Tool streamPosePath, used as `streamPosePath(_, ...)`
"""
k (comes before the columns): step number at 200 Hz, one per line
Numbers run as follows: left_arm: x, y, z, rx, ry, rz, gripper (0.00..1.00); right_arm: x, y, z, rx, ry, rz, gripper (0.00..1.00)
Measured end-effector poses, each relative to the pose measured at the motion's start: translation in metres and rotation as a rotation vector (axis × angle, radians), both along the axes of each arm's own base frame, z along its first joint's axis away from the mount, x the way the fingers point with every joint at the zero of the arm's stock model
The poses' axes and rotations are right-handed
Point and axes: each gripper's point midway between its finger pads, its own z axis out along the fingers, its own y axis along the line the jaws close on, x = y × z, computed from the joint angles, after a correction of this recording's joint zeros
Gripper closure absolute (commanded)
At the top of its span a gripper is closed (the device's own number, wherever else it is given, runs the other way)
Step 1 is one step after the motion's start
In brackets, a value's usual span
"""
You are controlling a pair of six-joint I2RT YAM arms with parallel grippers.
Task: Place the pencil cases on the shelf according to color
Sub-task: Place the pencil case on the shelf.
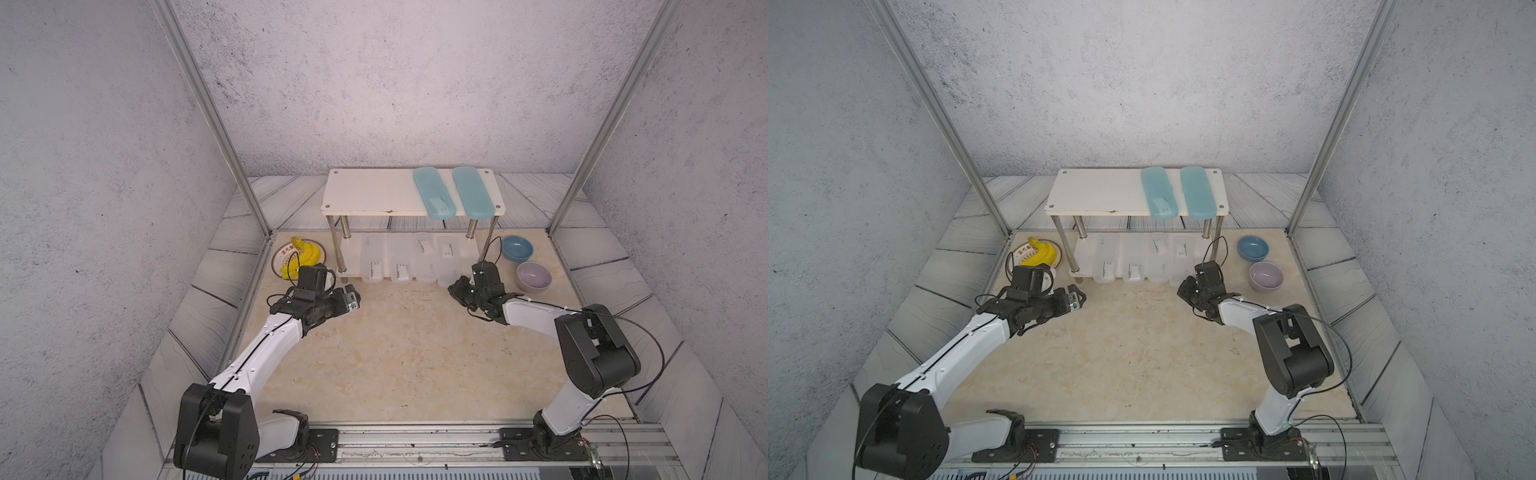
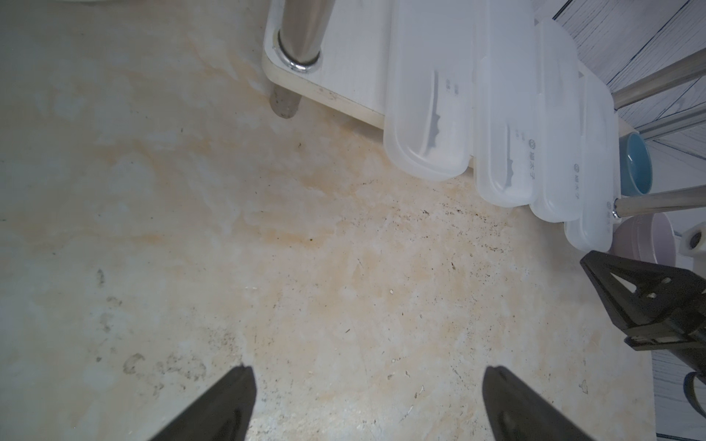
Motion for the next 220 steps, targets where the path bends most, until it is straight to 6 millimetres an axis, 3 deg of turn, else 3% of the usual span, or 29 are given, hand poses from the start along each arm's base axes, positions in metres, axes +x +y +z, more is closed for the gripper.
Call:
streamPosePath(46,0.0,0.0,0.001,0.0,-0.002,0.0,0.01,0.024,0.005,0.015,-0.004,-0.045,-0.013,0.85)
streamPosePath(85,-0.001,-0.001,0.001,-0.005,-0.001,-0.004,0.01,0.024,0.002,0.01,-0.021,-0.033,-0.021,0.85)
streamPosePath(109,-0.001,-0.002,0.002,-0.01,-0.003,-0.008,0.01,0.021,0.001,0.007,-0.033,-0.032,-0.011,0.79)
streamPosePath(116,-0.002,-0.002,0.004,-0.01,-0.007,-0.007,0.01,0.019,0.0,0.007,-0.04,-0.032,-0.006,0.74)
streamPosePath(134,-0.003,0.0,0.01,-0.008,-0.027,-0.002,0.01,0.015,-0.001,0.012,-0.064,-0.046,0.016,0.49)
streamPosePath(151,-0.003,0.002,0.016,-0.005,-0.051,0.007,0.01,0.011,-0.004,0.031,-0.08,-0.078,0.027,0.27)
streamPosePath(162,-0.002,0.005,0.02,0.0,-0.066,0.02,0.01,0.01,-0.006,0.047,-0.093,-0.116,0.037,0.17)
streamPosePath(189,-0.001,0.008,0.025,-0.013,-0.096,0.058,0.01,0.004,-0.014,0.08,-0.131,-0.185,0.039,0.06)
streamPosePath(220,0.0,0.019,0.032,0.008,-0.159,0.109,0.01,-0.01,-0.03,0.085,-0.201,-0.179,0.014,0.02)
